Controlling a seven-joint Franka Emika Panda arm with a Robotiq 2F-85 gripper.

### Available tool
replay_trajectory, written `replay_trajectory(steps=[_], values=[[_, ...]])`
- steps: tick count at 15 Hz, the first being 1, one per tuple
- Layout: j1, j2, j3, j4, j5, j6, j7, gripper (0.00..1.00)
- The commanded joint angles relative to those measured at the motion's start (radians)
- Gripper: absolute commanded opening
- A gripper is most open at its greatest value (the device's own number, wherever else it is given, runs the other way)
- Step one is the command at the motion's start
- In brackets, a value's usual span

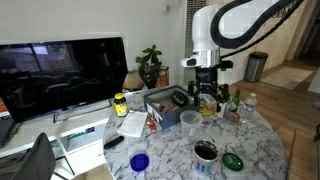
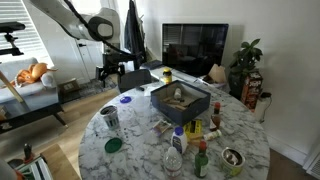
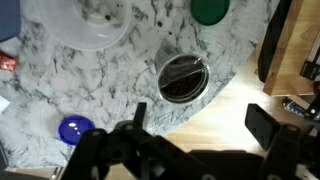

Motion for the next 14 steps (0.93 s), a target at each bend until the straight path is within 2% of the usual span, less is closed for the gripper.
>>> replay_trajectory(steps=[1, 2, 3, 6, 8, 9, 10, 14], values=[[-0.001, -0.245, -0.061, -0.244, -0.006, 0.041, 0.092, 1.00], [-0.001, -0.280, -0.077, -0.282, -0.006, 0.028, 0.148, 1.00], [0.023, -0.156, -0.081, -0.148, -0.006, 0.002, 0.082, 1.00], [0.027, -0.247, -0.110, -0.242, -0.010, 0.002, 0.127, 1.00], [0.029, -0.259, -0.111, -0.253, -0.011, 0.003, 0.135, 1.00], [0.043, -0.244, -0.117, -0.227, 0.003, -0.046, 0.082, 1.00], [0.031, -0.231, -0.119, -0.216, -0.027, -0.055, 0.093, 1.00], [-0.027, -0.187, -0.232, -0.216, -0.011, -0.203, -0.006, 1.00]])
